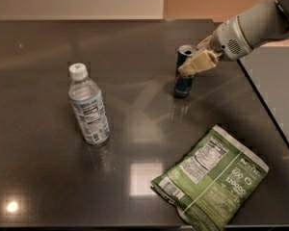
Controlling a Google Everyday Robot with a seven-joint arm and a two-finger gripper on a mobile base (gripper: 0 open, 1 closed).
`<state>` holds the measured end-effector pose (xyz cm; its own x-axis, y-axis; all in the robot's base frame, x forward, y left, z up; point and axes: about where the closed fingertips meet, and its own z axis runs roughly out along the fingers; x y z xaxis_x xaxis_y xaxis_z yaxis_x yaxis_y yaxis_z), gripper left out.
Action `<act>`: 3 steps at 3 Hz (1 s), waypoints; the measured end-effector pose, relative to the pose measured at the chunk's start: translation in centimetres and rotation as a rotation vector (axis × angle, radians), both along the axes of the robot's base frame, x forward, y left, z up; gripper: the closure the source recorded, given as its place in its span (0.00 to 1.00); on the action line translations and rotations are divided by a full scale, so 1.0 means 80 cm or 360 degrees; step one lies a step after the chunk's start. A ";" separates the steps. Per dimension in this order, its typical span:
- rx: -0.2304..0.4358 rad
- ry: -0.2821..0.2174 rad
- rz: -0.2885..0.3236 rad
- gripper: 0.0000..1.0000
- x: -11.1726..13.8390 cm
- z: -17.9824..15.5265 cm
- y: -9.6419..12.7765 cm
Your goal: Knock redbull can over
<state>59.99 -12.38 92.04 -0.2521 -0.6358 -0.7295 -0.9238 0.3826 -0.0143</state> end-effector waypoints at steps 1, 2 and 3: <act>-0.0117 -0.0006 0.0016 1.00 -0.006 0.019 -0.007; -0.0319 0.0007 0.0039 1.00 -0.014 0.033 -0.017; -0.0536 0.0037 0.0070 1.00 -0.025 0.039 -0.031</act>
Offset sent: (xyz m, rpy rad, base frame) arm -0.0204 -0.0327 0.0436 -0.3887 0.0156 0.0403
